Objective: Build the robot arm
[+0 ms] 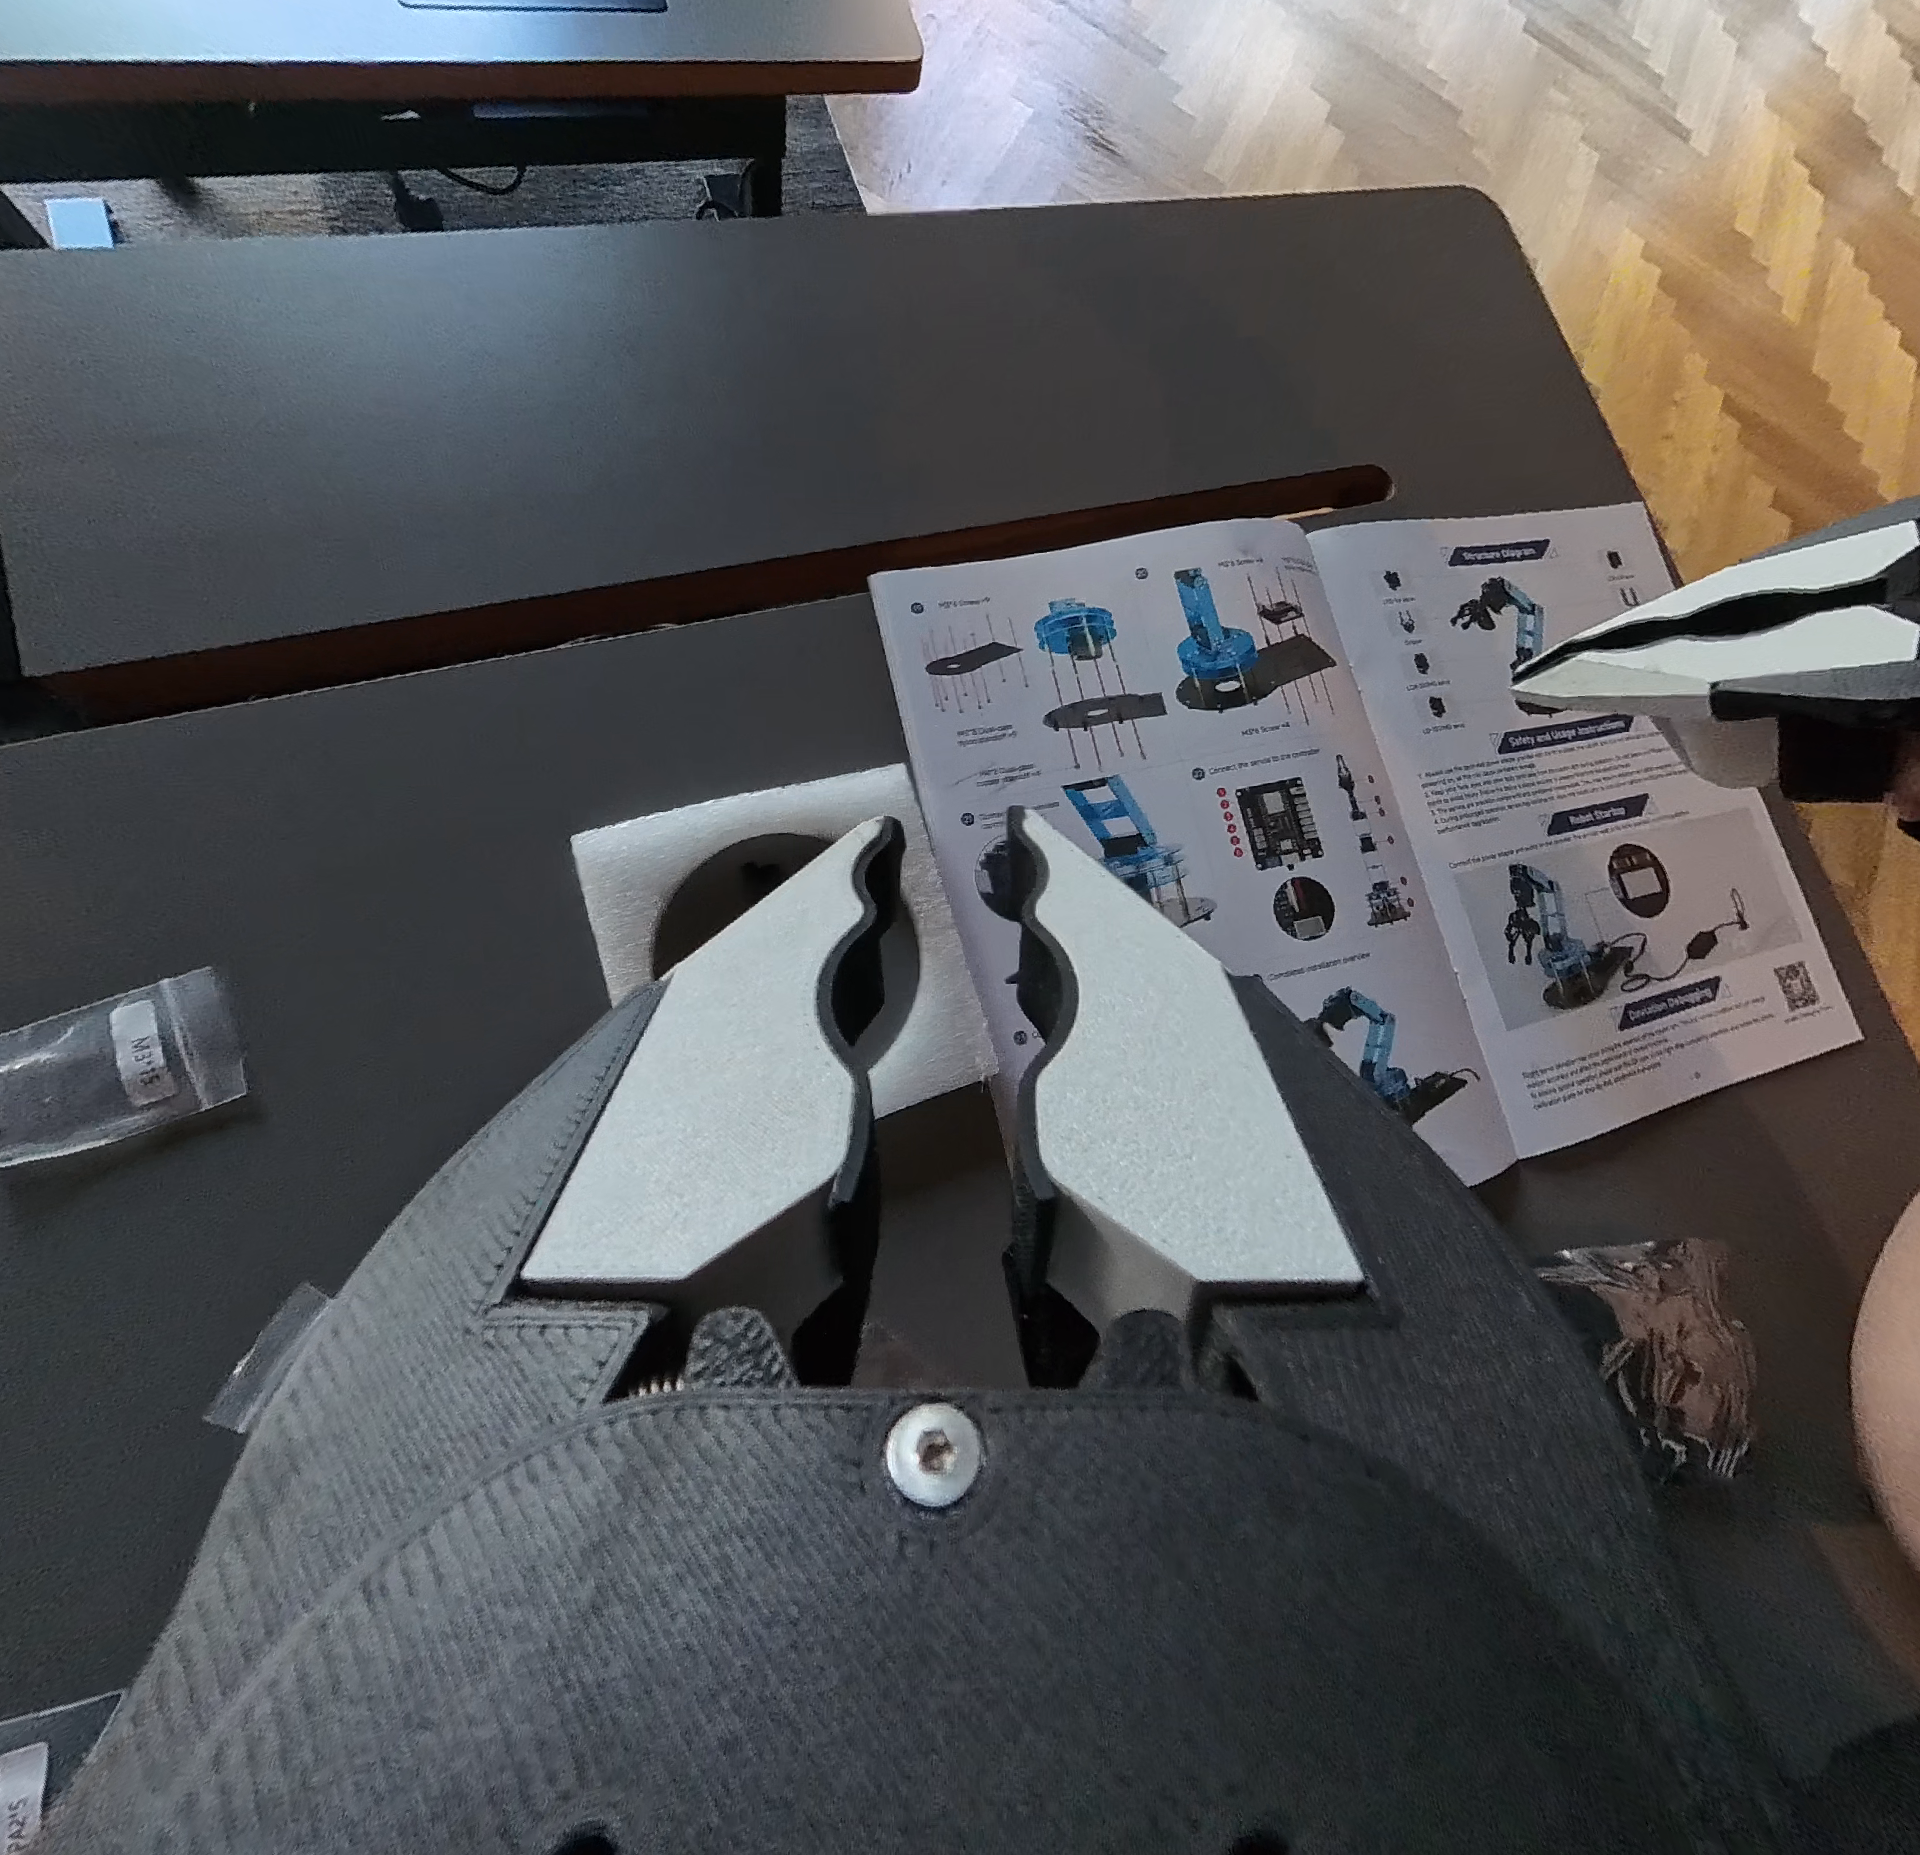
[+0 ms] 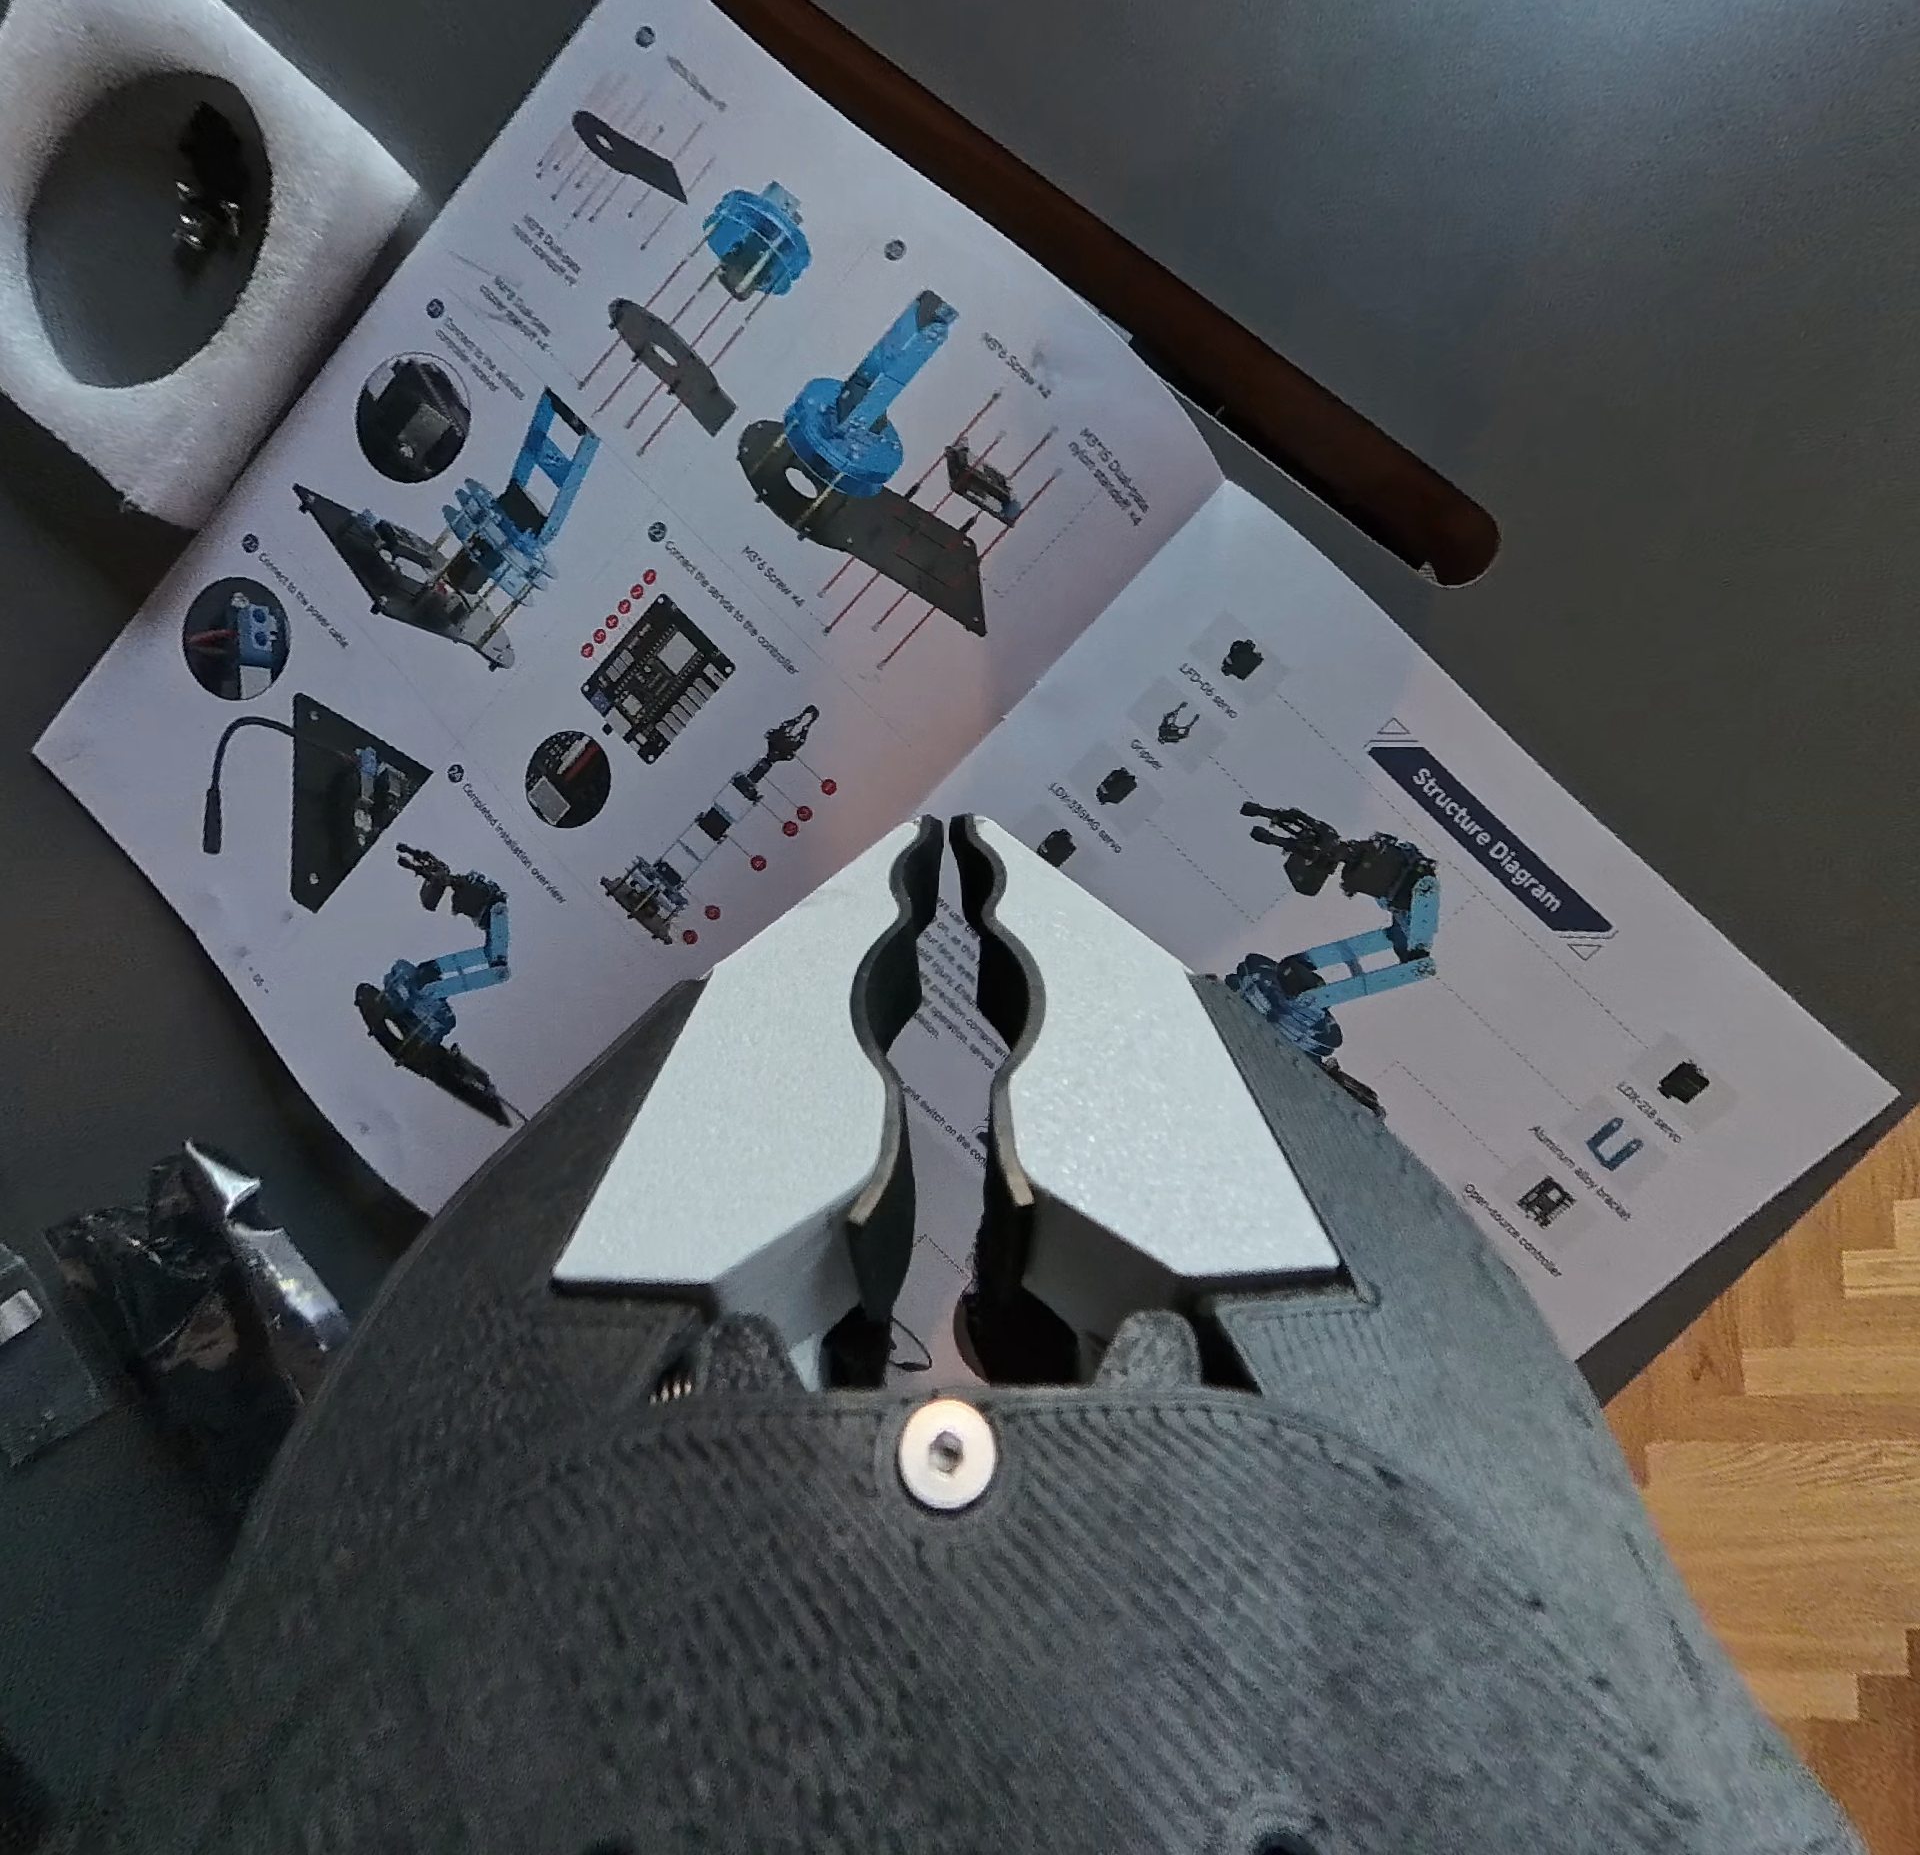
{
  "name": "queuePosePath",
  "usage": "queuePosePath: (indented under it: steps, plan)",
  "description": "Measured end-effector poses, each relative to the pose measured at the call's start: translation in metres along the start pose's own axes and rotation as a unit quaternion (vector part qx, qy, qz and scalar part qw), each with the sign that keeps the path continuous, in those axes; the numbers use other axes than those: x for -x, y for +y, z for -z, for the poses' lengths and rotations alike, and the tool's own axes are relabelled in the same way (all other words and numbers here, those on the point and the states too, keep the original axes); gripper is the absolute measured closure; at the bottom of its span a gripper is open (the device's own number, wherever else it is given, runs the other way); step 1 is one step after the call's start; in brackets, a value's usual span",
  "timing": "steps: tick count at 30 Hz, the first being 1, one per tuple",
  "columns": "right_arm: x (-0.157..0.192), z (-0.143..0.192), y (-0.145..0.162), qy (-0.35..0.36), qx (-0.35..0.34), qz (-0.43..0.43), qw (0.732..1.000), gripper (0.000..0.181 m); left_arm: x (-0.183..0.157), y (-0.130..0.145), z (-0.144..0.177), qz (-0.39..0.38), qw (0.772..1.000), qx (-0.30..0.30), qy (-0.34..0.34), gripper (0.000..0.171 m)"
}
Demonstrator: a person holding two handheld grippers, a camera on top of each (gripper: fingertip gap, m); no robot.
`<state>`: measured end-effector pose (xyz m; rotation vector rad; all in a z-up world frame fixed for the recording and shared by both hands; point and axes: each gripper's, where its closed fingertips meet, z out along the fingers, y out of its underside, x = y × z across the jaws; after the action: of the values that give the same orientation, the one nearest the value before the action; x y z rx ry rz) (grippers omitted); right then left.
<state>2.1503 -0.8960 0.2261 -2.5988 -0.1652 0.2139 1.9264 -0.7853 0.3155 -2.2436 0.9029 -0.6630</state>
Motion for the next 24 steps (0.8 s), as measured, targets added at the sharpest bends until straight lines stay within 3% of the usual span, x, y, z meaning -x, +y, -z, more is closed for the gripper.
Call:
queuePosePath:
  steps: [14, 18, 24]
  plan:
    - [0.024, 0.05, -0.029, 0.025, -0.071, 0.047, 0.996, 0.176, -0.077, -0.02, 0.012, -0.063, 0.991, -0.041, 0.109, 0.155]
    - [0.036, 0.074, -0.041, 0.044, -0.102, 0.063, 0.992, 0.172, -0.097, -0.03, 0.039, -0.094, 0.986, -0.081, 0.115, 0.155]
    - [0.075, 0.117, -0.065, 0.044, -0.202, 0.092, 0.974, 0.165, -0.136, -0.042, 0.112, -0.102, 0.96, -0.195, 0.175, 0.158]
